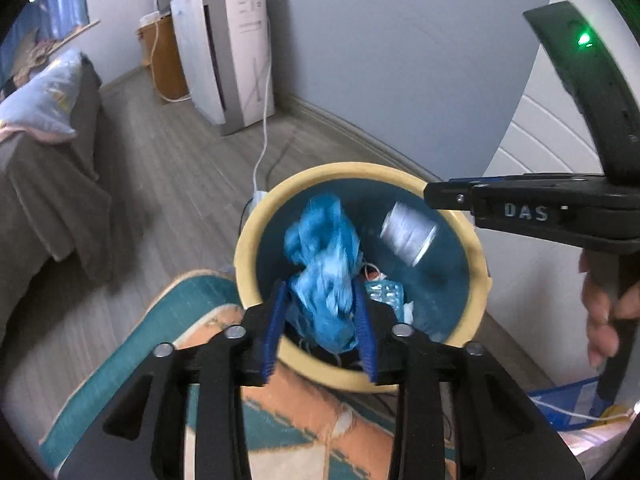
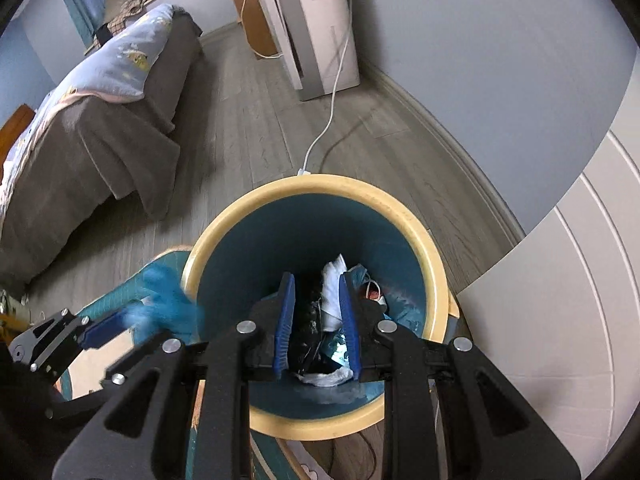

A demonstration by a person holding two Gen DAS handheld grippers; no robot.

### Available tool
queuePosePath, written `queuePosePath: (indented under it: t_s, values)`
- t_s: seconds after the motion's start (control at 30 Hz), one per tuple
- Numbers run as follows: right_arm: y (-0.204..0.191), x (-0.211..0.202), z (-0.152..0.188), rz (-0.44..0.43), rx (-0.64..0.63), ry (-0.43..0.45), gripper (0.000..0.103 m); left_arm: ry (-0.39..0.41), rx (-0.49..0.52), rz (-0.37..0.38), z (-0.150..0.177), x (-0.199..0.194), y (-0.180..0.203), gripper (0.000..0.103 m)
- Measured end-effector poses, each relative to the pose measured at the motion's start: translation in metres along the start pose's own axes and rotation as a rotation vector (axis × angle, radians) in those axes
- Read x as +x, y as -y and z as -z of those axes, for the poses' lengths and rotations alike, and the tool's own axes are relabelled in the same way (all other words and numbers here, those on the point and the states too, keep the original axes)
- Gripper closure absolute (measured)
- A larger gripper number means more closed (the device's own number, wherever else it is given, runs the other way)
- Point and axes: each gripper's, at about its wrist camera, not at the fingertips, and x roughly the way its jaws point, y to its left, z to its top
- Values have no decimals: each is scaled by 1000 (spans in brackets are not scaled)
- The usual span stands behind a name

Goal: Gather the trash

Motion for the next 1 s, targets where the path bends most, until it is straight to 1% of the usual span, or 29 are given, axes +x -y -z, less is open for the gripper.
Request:
queuePosePath:
  t_s: [0.03,0.1,0.17,0.23,0.27,0.33,0.37,0.4,0.53,0.63,0.67,0.7,0.73,0.77,0.8,0.9,1.0]
  values:
    - [1,2,0,2,3,-2,80,1,-5,5,0,2,-1,49]
    - [4,6,1,-1,11,-10,80,-2,-15,18,-1,6,-1,46]
    - [5,8,3,-3,20,-19,80,-10,-19,8,2,7,-2,38]
    - [2,11,3,-4,28,-24,80,-9,-38,-1,5,7,-4,20]
    - [3,11,2,-3,31,-23,78,-6,-47,-5,4,9,-7,18]
    - [3,10,2,2,38,-19,69,0,-67,-3,7,6,-10,12]
    - [4,9,2,9,40,-15,62,1,-76,-13,8,5,-11,11]
    - [4,9,2,13,42,-12,57,1,-80,-20,8,5,-11,11]
    - [4,3,2,20,36,-2,48,-4,-83,-45,10,-1,-11,11]
    - [7,-8,4,33,36,13,40,7,-90,-60,11,-16,-10,10]
    - [9,-14,6,32,49,17,34,13,-92,-64,12,-21,-9,10]
    - [10,-20,7,32,57,18,26,23,-97,-71,12,-31,-8,9]
    - [11,-26,8,37,61,18,21,31,-101,-75,12,-37,-7,8]
    - [11,-36,11,48,58,25,11,42,-108,-82,13,-46,-7,7]
    - [11,-43,13,58,53,32,5,54,-117,-93,13,-57,-7,6]
    - [7,-70,27,95,16,56,6,87,-148,-124,17,-83,-7,5]
    - [4,-92,44,122,-27,76,6,112,-181,-173,21,-108,-7,5]
